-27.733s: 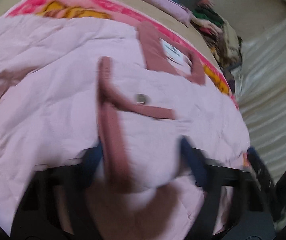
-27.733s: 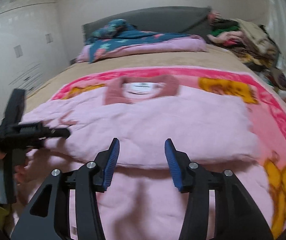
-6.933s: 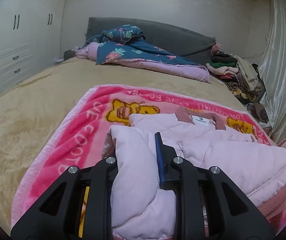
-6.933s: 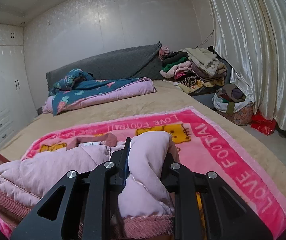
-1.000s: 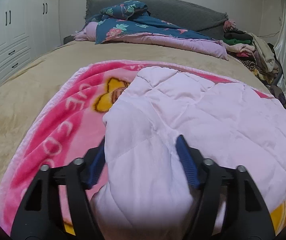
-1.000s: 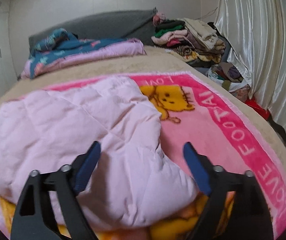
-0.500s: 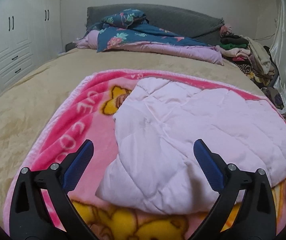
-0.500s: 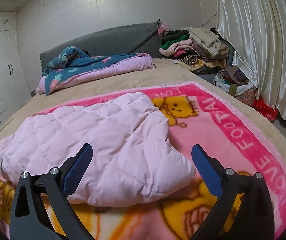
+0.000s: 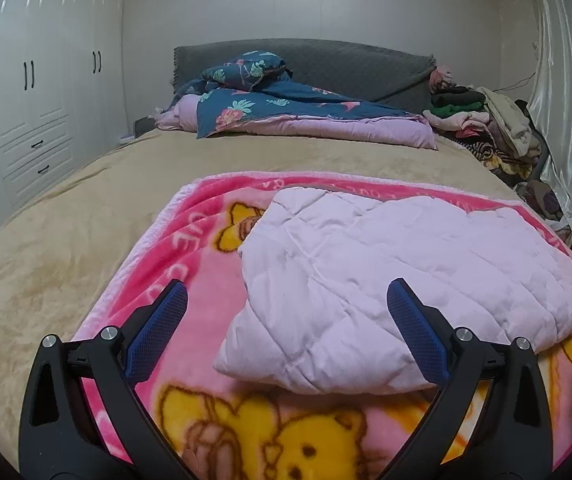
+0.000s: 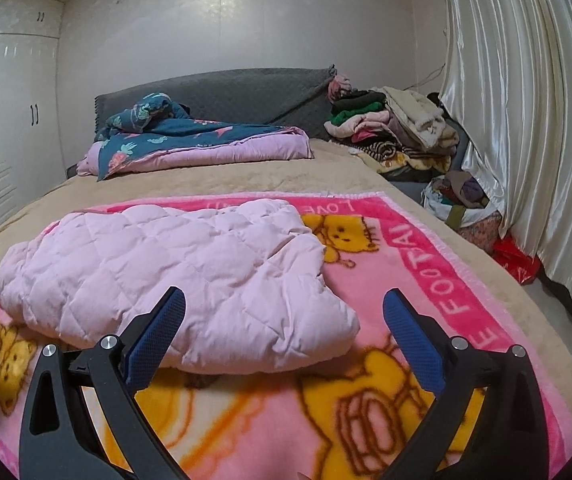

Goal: Fold large clothes
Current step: 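Open both tools and withdraw from the folded jacket, then push both open tools under the jacket bundle's edge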

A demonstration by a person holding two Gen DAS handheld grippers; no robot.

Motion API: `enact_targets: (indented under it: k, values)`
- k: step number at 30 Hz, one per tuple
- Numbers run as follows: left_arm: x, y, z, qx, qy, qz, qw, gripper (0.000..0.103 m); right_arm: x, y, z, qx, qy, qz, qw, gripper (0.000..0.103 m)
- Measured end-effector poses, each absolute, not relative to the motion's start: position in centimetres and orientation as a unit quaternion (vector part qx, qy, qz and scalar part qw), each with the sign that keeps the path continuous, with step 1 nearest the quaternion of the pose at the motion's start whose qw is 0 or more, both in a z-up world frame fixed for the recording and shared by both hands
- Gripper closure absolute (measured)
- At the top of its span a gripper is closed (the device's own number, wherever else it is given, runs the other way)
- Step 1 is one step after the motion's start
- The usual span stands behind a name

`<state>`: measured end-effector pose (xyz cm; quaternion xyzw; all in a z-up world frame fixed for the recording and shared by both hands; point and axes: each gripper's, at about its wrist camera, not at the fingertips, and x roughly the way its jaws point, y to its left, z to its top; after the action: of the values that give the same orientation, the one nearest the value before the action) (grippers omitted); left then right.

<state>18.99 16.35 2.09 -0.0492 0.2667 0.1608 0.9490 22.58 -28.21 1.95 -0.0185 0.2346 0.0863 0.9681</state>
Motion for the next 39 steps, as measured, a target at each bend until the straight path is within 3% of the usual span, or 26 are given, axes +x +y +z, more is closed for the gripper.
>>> enact_targets:
  k: [20, 39]
  values:
    - [16.9, 13.7, -0.5, -0.045, 0.299, 0.147, 0.942, 0.010, 18.1, -28.9, 0.0, -0.029, 0.237, 0.070, 0.969, 0.004]
    - [19.7, 13.8, -6.4, -0.114, 0.373, 0.106, 0.915, 0.010, 24.5, -28.7, -5.7, 0.070, 0.345, 0.045, 0.935, 0.004]
